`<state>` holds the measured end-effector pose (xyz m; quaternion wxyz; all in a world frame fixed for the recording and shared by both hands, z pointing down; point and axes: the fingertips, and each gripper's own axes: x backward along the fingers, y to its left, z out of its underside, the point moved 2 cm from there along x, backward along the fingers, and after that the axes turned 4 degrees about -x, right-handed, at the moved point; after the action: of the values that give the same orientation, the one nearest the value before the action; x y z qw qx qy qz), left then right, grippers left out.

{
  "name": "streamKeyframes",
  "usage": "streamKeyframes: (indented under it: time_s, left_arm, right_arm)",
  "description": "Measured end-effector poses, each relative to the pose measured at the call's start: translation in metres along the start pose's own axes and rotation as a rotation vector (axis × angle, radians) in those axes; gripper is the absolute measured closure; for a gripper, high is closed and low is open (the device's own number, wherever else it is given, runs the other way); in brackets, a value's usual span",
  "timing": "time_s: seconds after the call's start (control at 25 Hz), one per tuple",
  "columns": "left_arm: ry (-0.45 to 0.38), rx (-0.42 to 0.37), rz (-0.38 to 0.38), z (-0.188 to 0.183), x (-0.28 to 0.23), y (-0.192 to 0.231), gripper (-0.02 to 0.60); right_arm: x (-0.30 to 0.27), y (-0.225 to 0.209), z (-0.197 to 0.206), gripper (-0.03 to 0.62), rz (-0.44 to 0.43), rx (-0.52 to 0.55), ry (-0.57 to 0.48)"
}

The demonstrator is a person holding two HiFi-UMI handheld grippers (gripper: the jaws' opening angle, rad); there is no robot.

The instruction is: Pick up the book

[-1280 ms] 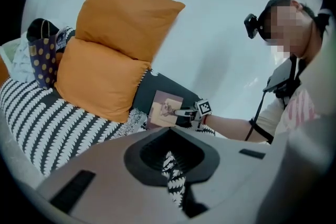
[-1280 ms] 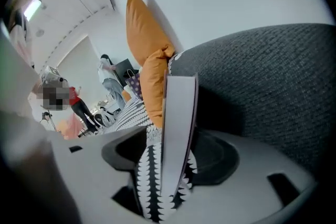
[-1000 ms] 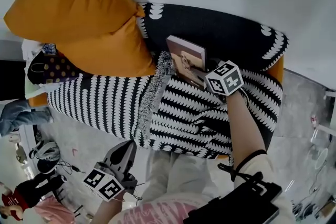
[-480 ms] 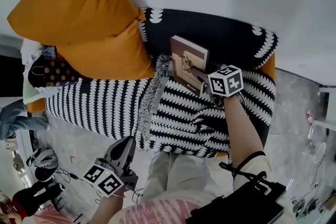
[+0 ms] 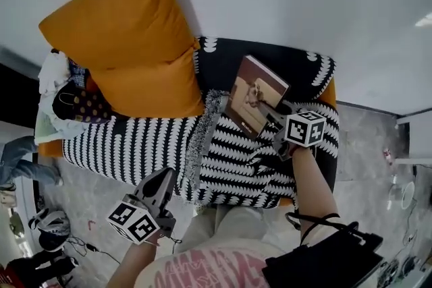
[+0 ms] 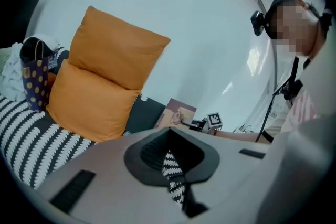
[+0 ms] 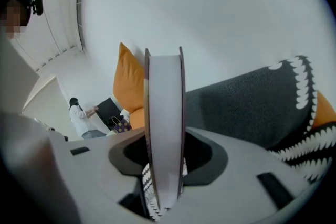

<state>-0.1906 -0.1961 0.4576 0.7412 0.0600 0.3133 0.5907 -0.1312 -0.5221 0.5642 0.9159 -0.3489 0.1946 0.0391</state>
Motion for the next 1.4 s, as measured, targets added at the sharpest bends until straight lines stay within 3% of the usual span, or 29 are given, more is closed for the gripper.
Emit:
streamKeyframes:
  time_s: [0.24,0.36,0.48,0.56,0.72,0.88,1.16,1.4]
  left_arm:
    - [-0.066,-0.056,0.09,-0.026,0.015,0.002,0.575]
    - [-0.107,-0.086,0.137,-0.042,0.03,0.002,0.575]
    - [-0.142,-0.101,0.169,-0.054,0.043,0.007,0.574]
    - [-0.162,-0.106,0.177,-0.061,0.053,0.011,0.575]
    - [-0.212,-0.135,0.222,-0.081,0.069,0.016,0.575]
    - [-0.243,-0.162,0.266,-0.087,0.091,0.016,0.575]
    - [-0.239,-0.148,0.268,-0.081,0.093,-0.033,0.574]
    - [-0.245,-0.134,0.272,-0.085,0.087,-0.034,0.574]
  right_arm:
    - [0.041,0.067,-0.007,0.437,-0.062,-0.13,-0.16]
    - [0.067,0.113,-0.009,0.437,-0.099,-0.272,-0.264]
    - [0.085,0.17,-0.015,0.437,-0.274,-0.455,-0.39]
    - [0.096,0.199,-0.015,0.437,-0.358,-0.517,-0.451]
    - [0.124,0.24,-0.01,0.437,-0.417,-0.585,-0.558]
    - [0.147,0.279,0.004,0.437,-0.457,-0.585,-0.606]
    - [0.215,0.284,0.013,0.437,-0.513,-0.622,-0.597]
    - [0.216,0.278,0.017,0.437,-0.55,-0.677,-0.607]
